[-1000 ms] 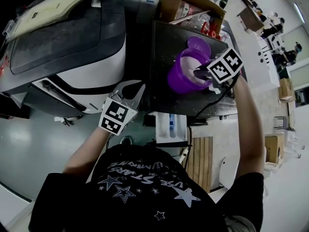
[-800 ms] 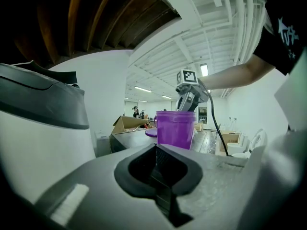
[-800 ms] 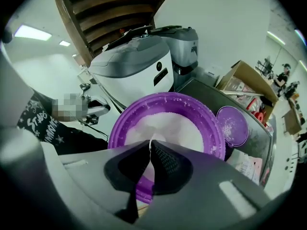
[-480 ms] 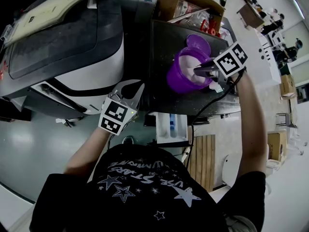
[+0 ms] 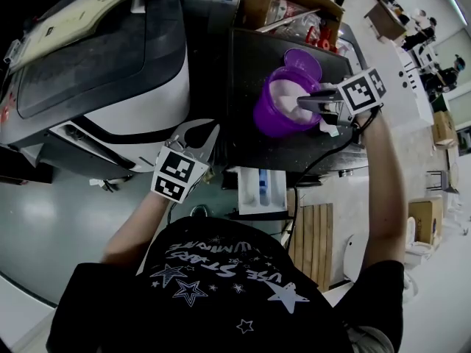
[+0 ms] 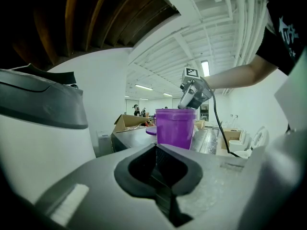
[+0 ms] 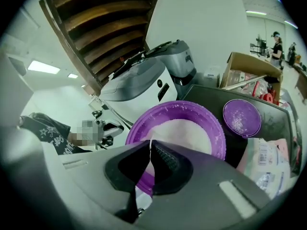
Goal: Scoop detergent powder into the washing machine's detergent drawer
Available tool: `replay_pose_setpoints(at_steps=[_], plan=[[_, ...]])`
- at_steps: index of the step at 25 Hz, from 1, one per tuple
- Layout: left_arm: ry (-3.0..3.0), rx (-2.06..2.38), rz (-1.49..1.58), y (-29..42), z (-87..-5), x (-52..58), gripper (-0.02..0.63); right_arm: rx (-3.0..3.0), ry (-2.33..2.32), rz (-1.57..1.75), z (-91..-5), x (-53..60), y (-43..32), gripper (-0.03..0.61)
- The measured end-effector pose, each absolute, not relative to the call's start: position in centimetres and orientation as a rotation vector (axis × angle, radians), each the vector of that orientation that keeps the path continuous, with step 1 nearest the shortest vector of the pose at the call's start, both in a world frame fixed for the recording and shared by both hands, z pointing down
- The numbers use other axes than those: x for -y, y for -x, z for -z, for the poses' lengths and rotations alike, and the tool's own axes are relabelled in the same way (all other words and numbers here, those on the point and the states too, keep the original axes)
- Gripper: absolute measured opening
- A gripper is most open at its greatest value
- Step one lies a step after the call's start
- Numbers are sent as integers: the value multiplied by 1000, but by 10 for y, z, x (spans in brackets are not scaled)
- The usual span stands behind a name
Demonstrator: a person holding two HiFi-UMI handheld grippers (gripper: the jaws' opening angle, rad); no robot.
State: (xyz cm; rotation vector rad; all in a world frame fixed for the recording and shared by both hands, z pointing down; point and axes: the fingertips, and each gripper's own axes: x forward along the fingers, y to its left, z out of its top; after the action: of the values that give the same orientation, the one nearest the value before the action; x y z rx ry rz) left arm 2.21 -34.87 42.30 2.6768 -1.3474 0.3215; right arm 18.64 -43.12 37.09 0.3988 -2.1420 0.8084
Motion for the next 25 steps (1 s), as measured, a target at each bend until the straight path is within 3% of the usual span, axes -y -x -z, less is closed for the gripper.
replay_pose_setpoints(at_steps=[25], plan=[[-2581, 1481, -371, -52, -416, 277, 2, 2701, -709, -1084, -309, 394, -213, 34]])
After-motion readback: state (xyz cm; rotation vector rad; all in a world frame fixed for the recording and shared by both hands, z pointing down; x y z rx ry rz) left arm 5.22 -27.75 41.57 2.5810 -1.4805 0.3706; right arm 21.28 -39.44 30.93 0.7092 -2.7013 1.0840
